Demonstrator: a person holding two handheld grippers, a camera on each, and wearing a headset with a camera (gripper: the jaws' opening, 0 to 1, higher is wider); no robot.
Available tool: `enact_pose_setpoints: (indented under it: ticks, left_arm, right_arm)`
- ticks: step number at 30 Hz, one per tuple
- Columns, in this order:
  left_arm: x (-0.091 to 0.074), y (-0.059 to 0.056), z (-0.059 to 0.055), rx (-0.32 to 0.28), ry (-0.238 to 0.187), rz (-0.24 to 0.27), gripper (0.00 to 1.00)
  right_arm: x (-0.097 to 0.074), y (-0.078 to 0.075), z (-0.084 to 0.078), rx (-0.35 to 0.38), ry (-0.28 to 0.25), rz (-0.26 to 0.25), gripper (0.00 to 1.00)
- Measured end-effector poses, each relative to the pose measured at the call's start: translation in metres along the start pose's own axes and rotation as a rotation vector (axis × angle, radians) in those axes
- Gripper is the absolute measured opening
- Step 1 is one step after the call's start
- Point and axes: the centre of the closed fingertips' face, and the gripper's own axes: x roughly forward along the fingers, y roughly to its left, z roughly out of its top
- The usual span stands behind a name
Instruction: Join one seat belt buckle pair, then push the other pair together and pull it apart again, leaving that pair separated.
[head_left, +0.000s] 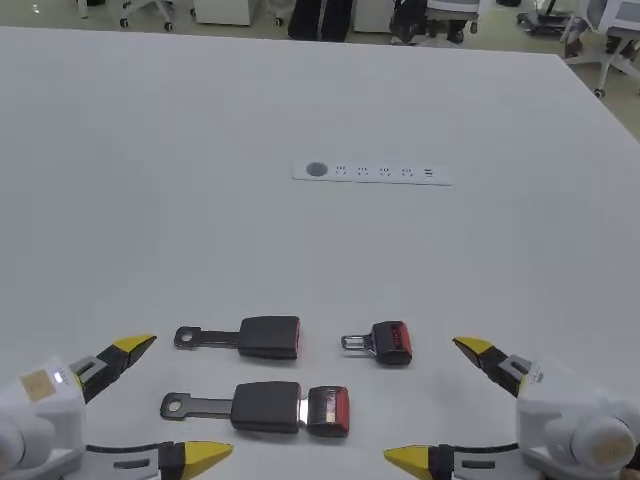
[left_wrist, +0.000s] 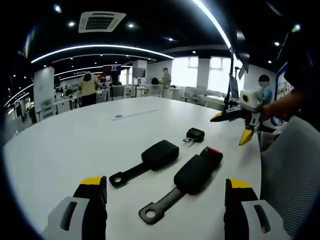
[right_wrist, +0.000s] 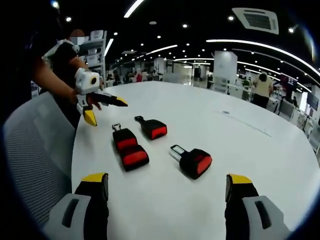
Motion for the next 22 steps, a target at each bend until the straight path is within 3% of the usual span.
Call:
enact_pose_setpoints:
  ticks: [4, 22]
  left_arm:
    - [0.000, -0.008, 0.005, 0.003, 0.005, -0.001, 1.00]
    - [-0.001, -0.010, 0.009, -0.010, -0.006, 0.012, 1.00]
  right_arm:
    - [-0.001, -0.001, -0.002, 0.012, -0.006, -0.017, 0.99]
    - [-0.002, 0.001, -0.001, 0.029, -0.026, -0.028, 0.99]
